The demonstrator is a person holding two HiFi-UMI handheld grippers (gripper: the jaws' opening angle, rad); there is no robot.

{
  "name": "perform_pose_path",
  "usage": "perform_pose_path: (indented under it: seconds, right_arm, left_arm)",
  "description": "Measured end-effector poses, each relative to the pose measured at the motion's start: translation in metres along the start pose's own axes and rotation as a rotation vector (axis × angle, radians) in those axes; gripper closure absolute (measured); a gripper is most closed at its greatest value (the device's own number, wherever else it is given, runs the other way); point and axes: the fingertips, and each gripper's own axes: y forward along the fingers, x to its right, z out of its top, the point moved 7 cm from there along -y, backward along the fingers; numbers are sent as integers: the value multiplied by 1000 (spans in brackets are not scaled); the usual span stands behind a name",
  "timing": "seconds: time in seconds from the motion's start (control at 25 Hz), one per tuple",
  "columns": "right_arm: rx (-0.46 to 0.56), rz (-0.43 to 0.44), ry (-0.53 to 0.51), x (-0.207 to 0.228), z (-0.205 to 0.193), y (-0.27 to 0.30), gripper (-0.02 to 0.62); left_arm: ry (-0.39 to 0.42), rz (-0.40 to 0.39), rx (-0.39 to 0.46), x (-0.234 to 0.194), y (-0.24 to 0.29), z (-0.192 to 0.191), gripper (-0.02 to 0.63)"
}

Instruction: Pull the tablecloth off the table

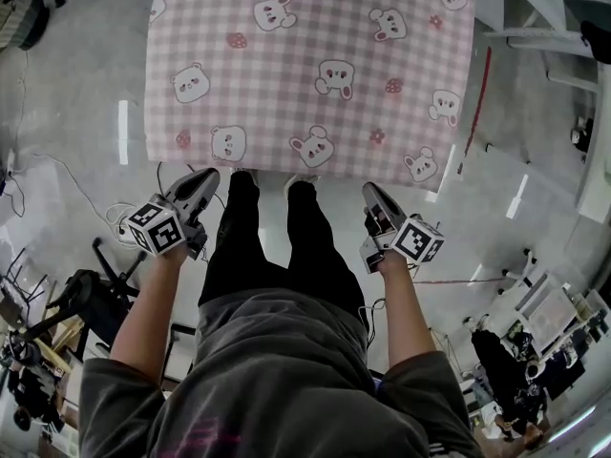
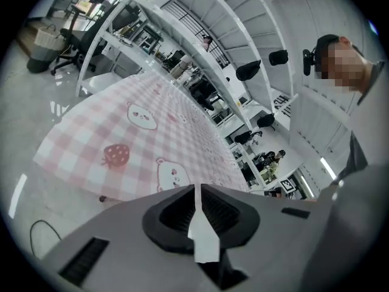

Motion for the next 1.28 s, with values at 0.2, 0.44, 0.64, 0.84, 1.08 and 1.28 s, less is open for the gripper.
perform_pose_path:
  seconds: [0.2,0.44,0.64,0.84,1.08,1.28]
  right_arm:
    - [-18,7,71,15,-13,7,563]
    - [13,32,127,26,-14,15,508]
    - [39,65,180,33,-14,22,473]
    - [54,131,201,33,-13,32,465]
    - [70,134,229,31,-6,37,465]
    - [68,140,223,32,-3,45,466]
  left_arm:
    - [-71,-3,-22,-20,3,-20,550]
    - [-178,-16,-24,-40,8,-32,484]
    - [-264,-50,4,-50,15,-34,417]
    - [-314,-92,28,-51,27,-35,396]
    - [-355,-105,51,-52,37,-31,414]
    - [-352,-96,70,-56,42,-25,465]
